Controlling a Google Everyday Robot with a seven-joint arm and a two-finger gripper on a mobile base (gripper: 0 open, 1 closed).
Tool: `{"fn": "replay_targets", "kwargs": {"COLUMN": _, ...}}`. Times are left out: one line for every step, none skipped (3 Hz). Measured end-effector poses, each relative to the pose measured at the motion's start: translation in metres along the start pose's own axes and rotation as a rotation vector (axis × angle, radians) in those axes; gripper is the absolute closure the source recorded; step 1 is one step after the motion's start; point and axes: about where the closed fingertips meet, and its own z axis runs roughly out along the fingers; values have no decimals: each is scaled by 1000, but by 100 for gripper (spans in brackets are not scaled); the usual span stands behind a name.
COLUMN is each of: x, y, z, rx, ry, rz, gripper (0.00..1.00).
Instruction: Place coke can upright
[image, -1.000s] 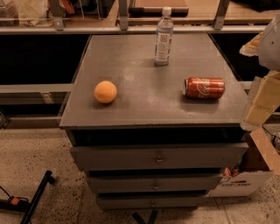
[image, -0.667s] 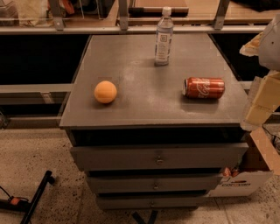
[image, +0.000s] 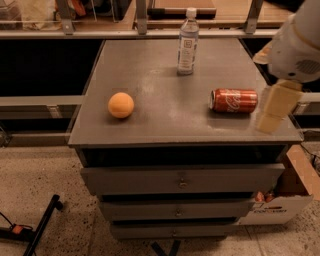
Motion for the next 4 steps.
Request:
{"fn": "replay_targets", "kwargs": {"x": -21, "y": -38, "z": 64, "rx": -29, "ry": -7, "rz": -40, "gripper": 0}}
{"fn": "replay_targets", "kwargs": {"x": -36, "y": -76, "z": 112, "rx": -32, "ry": -11, "rz": -39, "gripper": 0}}
{"fn": "replay_targets", "kwargs": {"x": -38, "y": -79, "z": 126, "rx": -60, "ry": -19, "rz": -37, "gripper": 0}}
{"fn": "replay_targets", "kwargs": {"x": -38, "y": -79, "z": 126, "rx": -60, "ry": -19, "rz": -36, "gripper": 0}}
